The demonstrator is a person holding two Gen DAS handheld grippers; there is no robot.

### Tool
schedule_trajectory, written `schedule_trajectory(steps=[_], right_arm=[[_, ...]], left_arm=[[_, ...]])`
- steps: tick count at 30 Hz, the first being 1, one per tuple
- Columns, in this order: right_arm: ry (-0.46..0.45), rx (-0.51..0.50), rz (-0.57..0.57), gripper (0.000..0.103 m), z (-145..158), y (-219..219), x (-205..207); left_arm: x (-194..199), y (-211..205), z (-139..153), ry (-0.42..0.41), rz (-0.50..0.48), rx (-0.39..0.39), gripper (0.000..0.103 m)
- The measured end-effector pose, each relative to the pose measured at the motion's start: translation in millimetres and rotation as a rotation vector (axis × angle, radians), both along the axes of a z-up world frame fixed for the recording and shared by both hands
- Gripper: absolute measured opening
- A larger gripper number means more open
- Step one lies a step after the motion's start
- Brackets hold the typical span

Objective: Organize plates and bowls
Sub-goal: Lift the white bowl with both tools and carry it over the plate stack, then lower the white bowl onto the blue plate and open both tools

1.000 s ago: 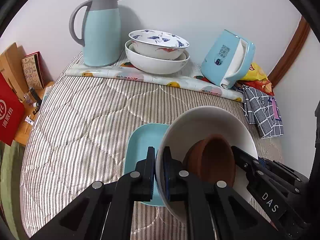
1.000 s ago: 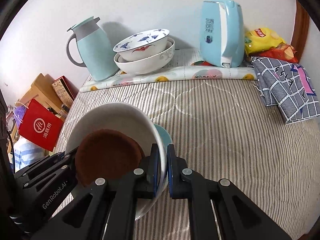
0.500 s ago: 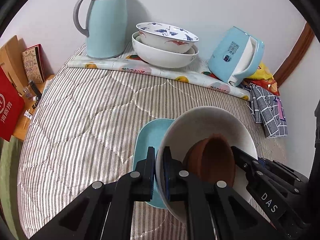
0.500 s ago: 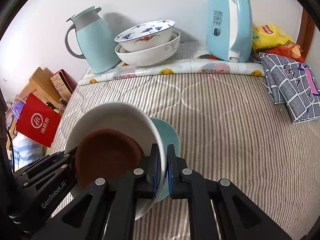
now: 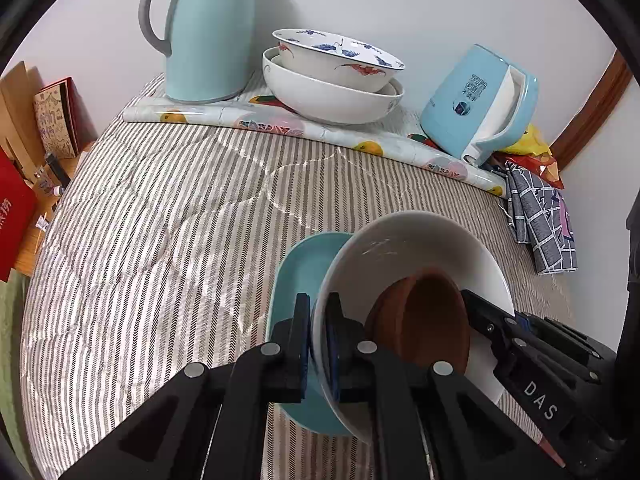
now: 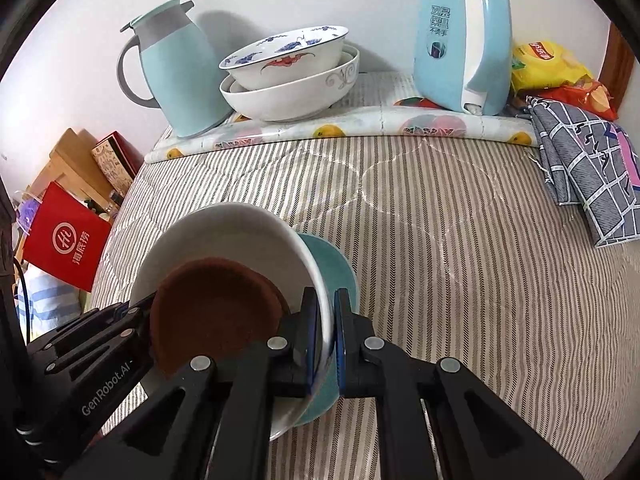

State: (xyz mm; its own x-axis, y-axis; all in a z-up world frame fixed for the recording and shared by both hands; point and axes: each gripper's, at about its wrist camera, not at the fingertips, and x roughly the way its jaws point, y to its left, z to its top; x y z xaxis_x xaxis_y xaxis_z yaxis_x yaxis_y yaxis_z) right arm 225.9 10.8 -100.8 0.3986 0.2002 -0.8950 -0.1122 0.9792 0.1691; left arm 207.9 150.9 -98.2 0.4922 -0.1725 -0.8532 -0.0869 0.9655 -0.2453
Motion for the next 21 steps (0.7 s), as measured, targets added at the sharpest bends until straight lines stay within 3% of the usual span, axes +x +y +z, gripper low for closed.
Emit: schedule_trajectory(steps=[21], right_arm=[[0.046,0.013,0.016,0.008,-25,4,11]], left_arm=[[9,8,-21,0.031,0.006,-0.012,0.008]])
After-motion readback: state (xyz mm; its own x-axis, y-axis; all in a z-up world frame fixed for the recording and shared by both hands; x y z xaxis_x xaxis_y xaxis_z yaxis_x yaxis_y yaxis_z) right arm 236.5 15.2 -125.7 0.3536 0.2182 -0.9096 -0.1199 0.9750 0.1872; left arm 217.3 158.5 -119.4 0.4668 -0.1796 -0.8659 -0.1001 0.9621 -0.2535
